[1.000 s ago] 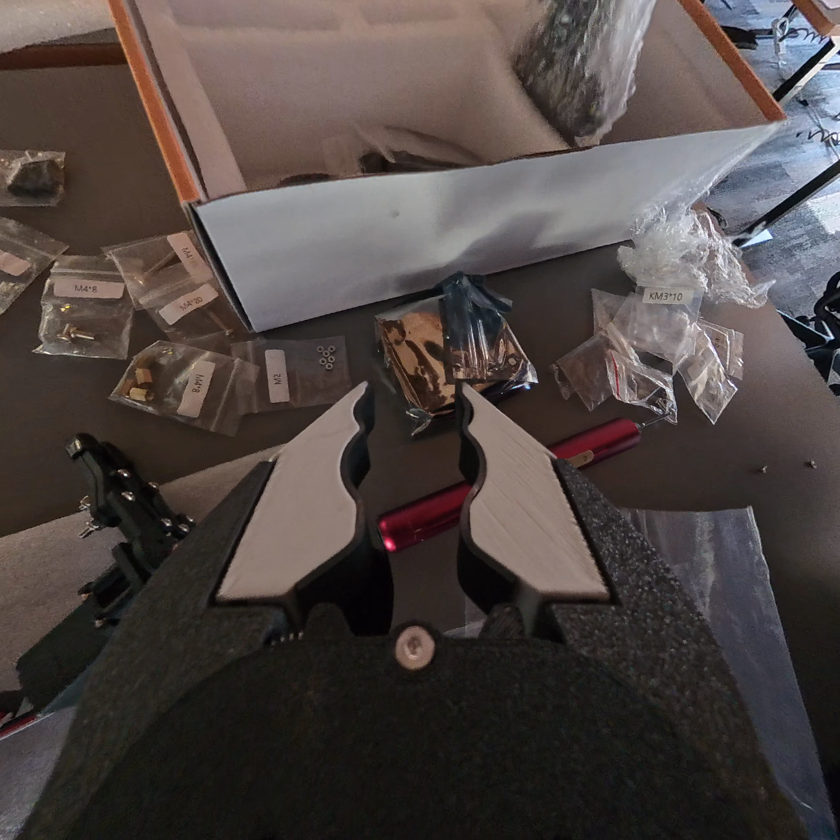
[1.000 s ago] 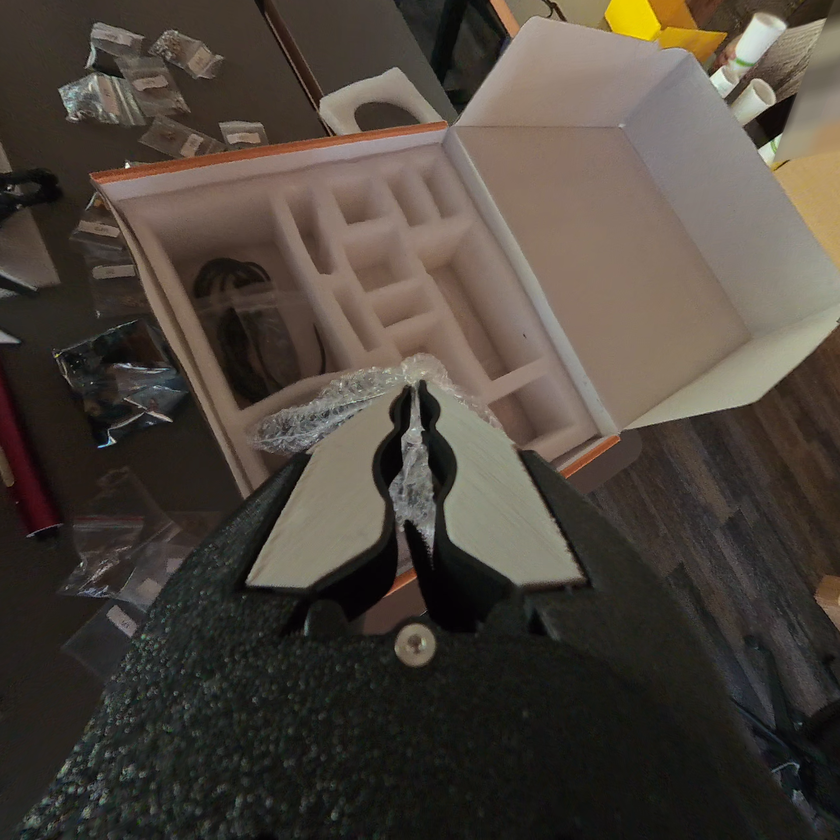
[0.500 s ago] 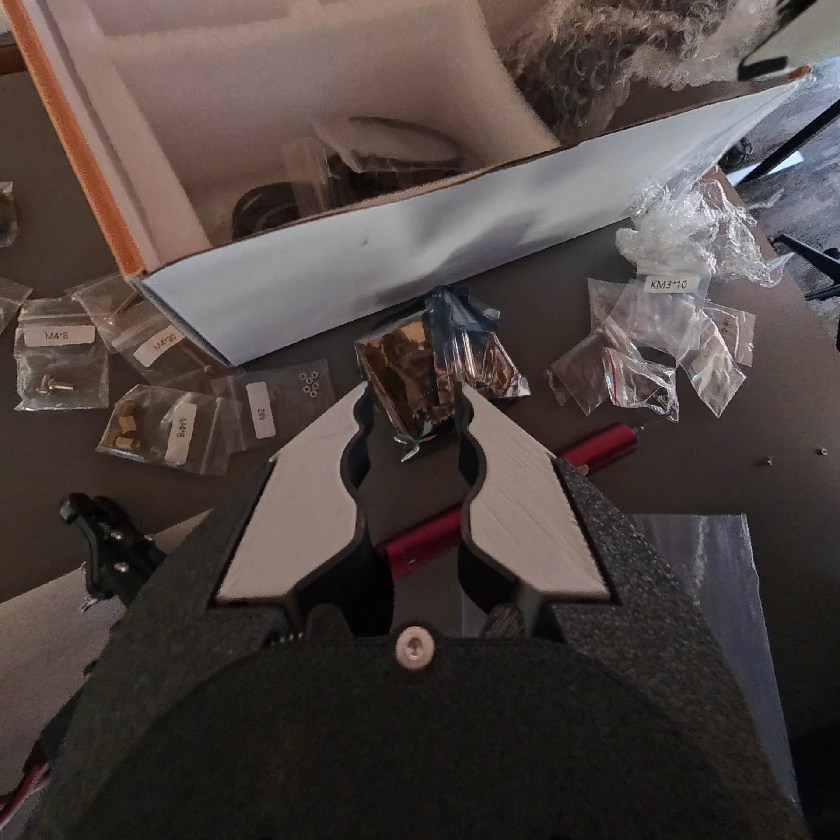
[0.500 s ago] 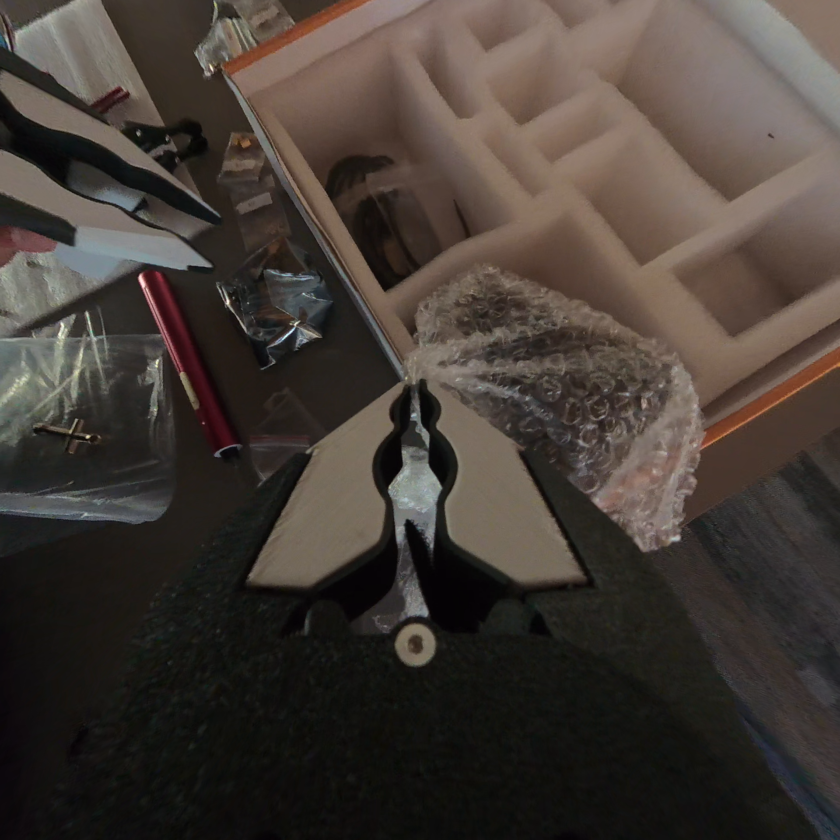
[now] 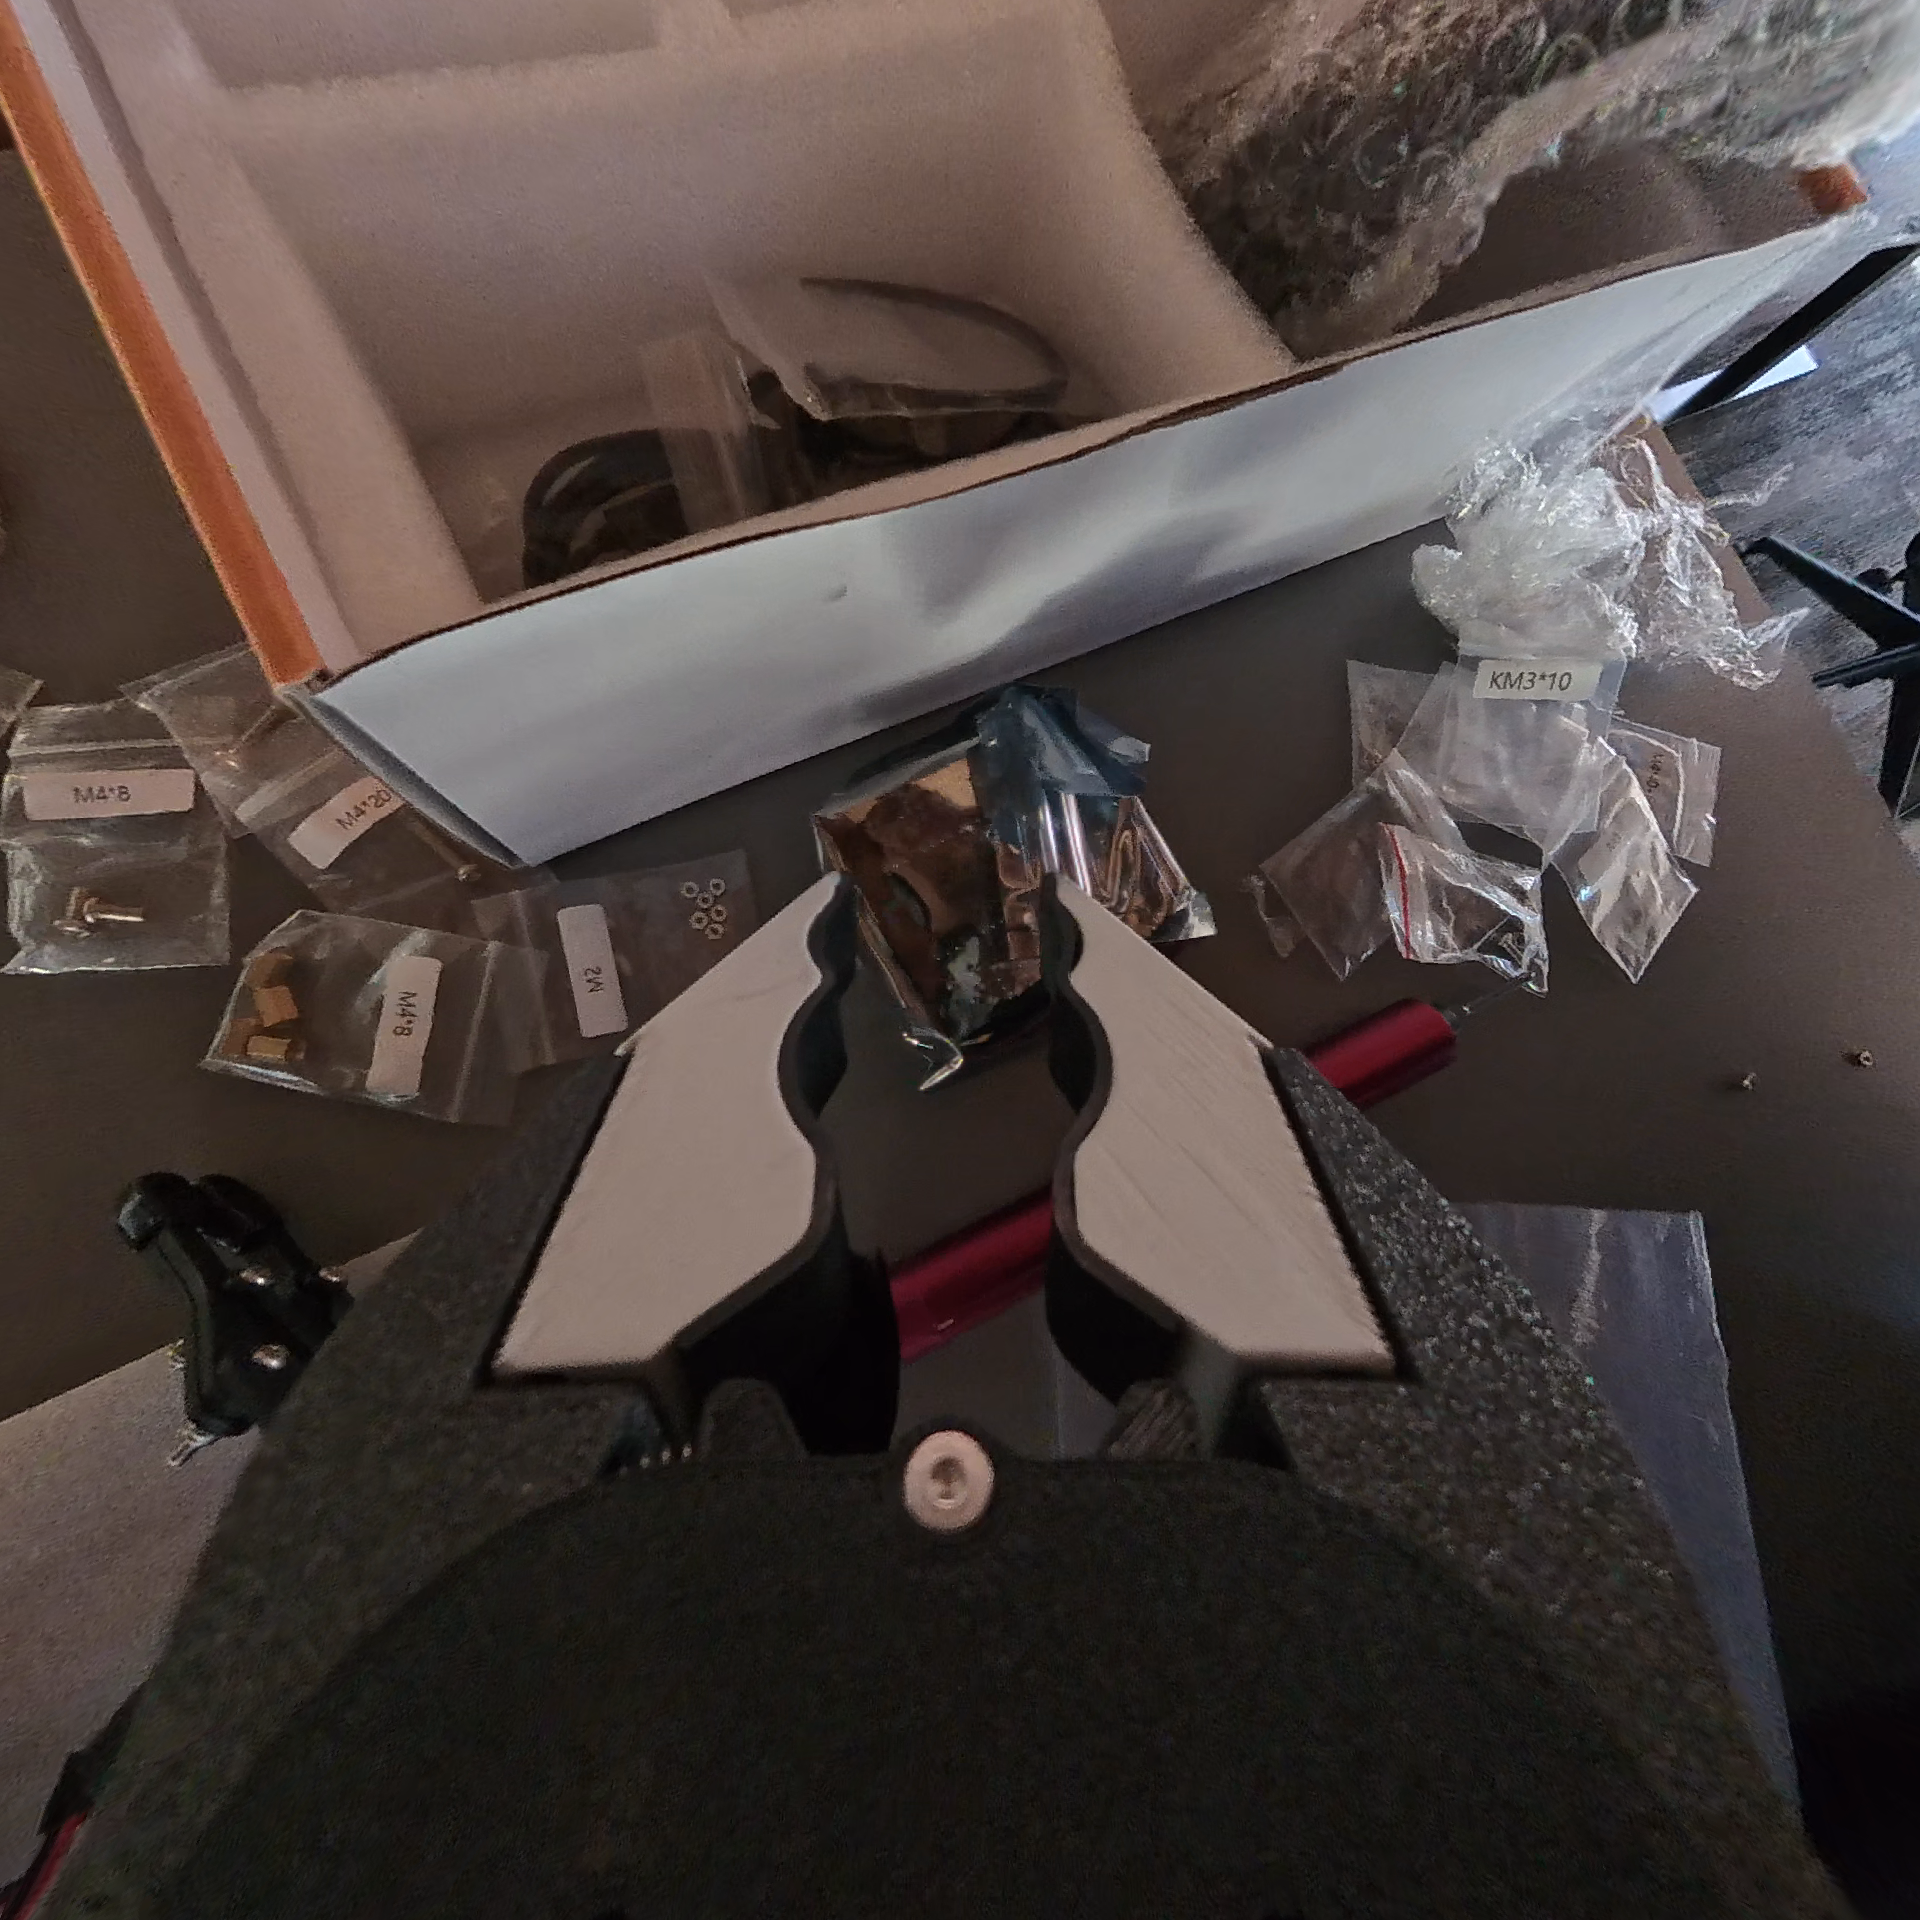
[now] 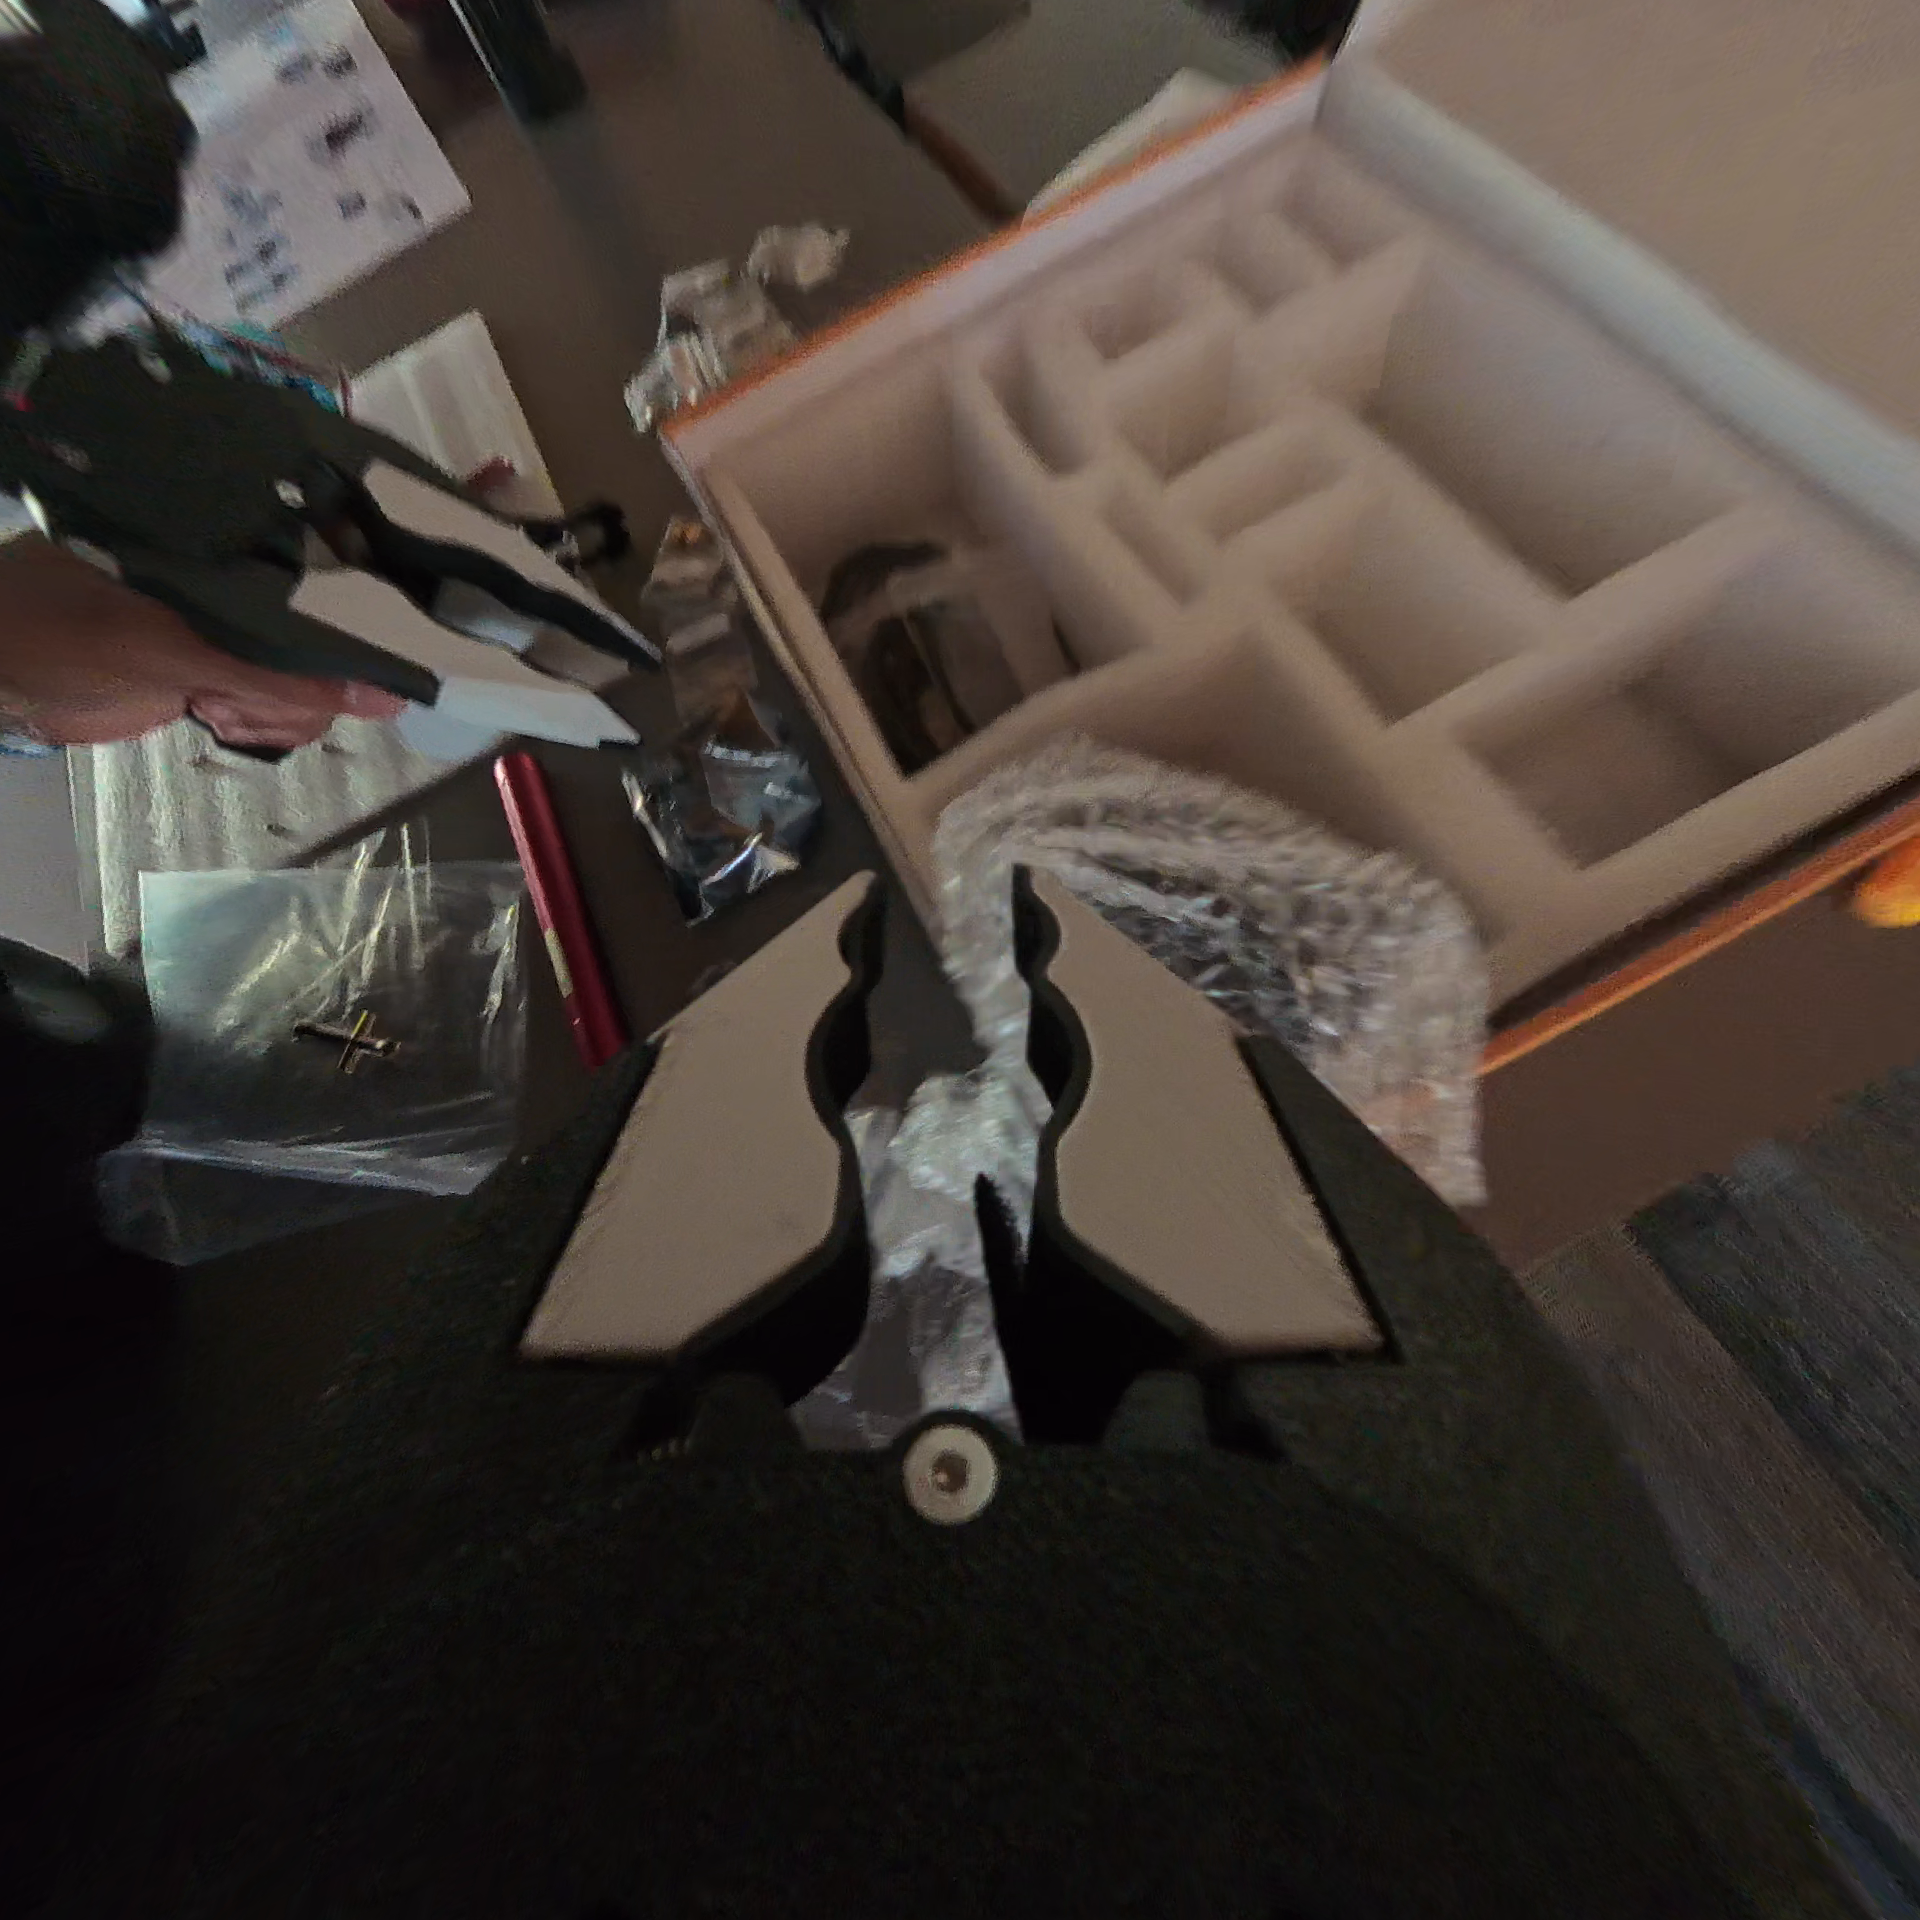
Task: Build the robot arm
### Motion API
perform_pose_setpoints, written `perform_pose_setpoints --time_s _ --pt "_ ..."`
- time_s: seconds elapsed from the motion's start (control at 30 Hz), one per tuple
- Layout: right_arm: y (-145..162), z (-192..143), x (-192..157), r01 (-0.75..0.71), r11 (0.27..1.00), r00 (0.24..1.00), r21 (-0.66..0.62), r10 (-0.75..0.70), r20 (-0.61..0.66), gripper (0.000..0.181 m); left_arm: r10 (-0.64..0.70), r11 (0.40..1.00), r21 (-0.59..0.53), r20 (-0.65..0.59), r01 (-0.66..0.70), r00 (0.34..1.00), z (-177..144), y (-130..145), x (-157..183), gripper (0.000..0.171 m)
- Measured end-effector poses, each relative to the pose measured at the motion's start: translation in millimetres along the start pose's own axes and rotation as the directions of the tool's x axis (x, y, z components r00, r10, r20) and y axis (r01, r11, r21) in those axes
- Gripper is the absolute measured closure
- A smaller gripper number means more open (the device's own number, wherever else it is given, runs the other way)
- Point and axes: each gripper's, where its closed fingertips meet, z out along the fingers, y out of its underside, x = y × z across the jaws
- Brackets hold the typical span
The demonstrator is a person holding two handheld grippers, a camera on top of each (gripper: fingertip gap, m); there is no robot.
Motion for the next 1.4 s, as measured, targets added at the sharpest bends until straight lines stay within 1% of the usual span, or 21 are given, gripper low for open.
perform_pose_setpoints --time_s 0.1,0.17,0.2,0.23,0.27,0.37,0.4,0.43,0.47,0.57,0.63,0.73,0.8,0.83,0.93,0.97,1.0,1.13,1.3,1.37,1.4 --pt "-40.5 -24.6 49.1 0.067 0.995 0.997 0.075 -0.063 -0.046 0.149 -0.007 1.0 0.003 -0.005 0.007 1.0 1.4 0.6 -4.6 0.137" --pt "-58.8 -20.8 100.4 0.114 0.992 0.99 0.061 -0.108 -0.088 0.148 0.001 1.0 0.005 -0.001 -0.001 1.0 0.2 0.1 -7.9 0.137" --pt "-59.5 -8.3 129.3 0.114 0.993 0.989 0.017 -0.111 -0.102 0.147 0.007 1.0 0.007 0.004 -0.007 1.0 -1.2 -0.4 -10.1 0.137" --pt "-49.0 11.6 147.5 0.112 0.989 0.992 -0.1 -0.118 -0.051 0.143 0.012 1.0 0.007 0.009 -0.012 1.0 -2.7 -0.9 -11.7 0.137" --pt "-35.4 33.3 158.5 0.142 0.963 0.99 -0.229 -0.139 0.03 0.144 0.015 1.0 0.007 0.014 -0.015 1.0 -4.2 -1.3 -13.5 0.136" --pt "-1.4 89.2 191.6 0.227 0.843 0.974 -0.487 -0.202 0.105 0.136 0.017 1.0 0.009 0.03 -0.017 0.999 -7.3 -2.0 -18.3 0.137" --pt "3.8 99.5 203.7 0.275 0.792 0.958 -0.546 -0.271 0.09 0.144 0.016 1.0 0.008 0.036 -0.016 0.999 -7.8 -2.0 -20.0 0.137" --pt "-7.2 107.2 216.5 0.332 0.776 0.928 -0.536 -0.37 0.039 0.16 0.013 1.0 0.009 0.041 -0.014 0.999 -8.0 -2.5 -21.1 0.137" --pt "-9.3 111.3 220.0 0.366 0.742 0.91 -0.562 -0.412 0.048 0.141 0.009 1.0 0.009 0.041 -0.01 0.999 -7.9 -3.0 -21.5 0.137" --pt "3.3 118.1 219.9 0.358 0.622 0.91 -0.696 -0.398 0.113 0.142 0.005 1.0 0.009 0.034 -0.006 0.999 -6.0 -5.3 -19.8 0.137" --pt "5.4 122.0 218.5 0.395 0.575 0.894 -0.717 -0.419 0.157 0.146 0.013 1.0 0.007 0.027 -0.014 1.0 -4.4 -7.0 -17.8 0.137" --pt "21.0 124.5 213.3 0.38 0.49 0.912 -0.784 -0.34 0.23 0.135 0.03 1.0 0.0 0.033 -0.03 0.999 -2.1 -7.7 -18.0 0.137" --pt "24.4 134.4 216.5 0.425 0.456 0.89 -0.782 -0.369 0.269 0.149 0.027 1.0 0.001 0.03 -0.027 0.999 -0.7 -8.4 -17.3 0.137" --pt "26.6 136.6 216.8 0.446 0.442 0.879 -0.778 -0.382 0.286 0.15 0.024 1.0 0.002 0.025 -0.024 0.999 -0.1 -8.7 -16.5 0.137" --pt "28.7 137.9 216.1 0.472 0.439 0.864 -0.765 -0.403 0.301 0.151 0.027 1.0 0.004 0.028 -0.028 0.999 -0.1 -8.6 -16.8 0.137" --pt "27.7 138.1 216.6 0.474 0.442 0.862 -0.761 -0.409 0.3 0.158 0.026 1.0 0.003 0.03 -0.026 0.999 -0.1 -8.0 -17.5 0.137" --pt "26.4 136.9 214.7 0.479 0.448 0.863 -0.755 -0.397 0.312 0.181 0.021 1.0 0.002 0.029 -0.021 0.999 0.1 -7.5 -17.9 0.137" --pt "7.2 119.2 213.8 0.49 0.479 0.853 -0.728 -0.434 0.289 0.181 0.02 1.0 0.001 0.026 -0.02 0.999 0.4 -7.2 -20.2 0.137" --pt "-36.8 87.4 201.1 0.466 0.614 0.875 -0.637 -0.425 0.231 0.181 0.016 1.0 0.001 0.028 -0.016 0.999 0.1 -7.0 -21.5 0.137" --pt "-34.3 96.2 194.5 0.463 0.633 0.881 -0.62 -0.406 0.244 0.181 0.012 1.0 0.003 0.02 -0.012 1.0 0.3 -7.3 -18.6 0.137" --pt "-24.7 104.1 192.3 0.463 0.62 0.882 -0.633 -0.39 0.263 0.181 0.015 1.0 0.002 0.014 -0.015 1.0 0.2 -7.5 -16.3 0.137"
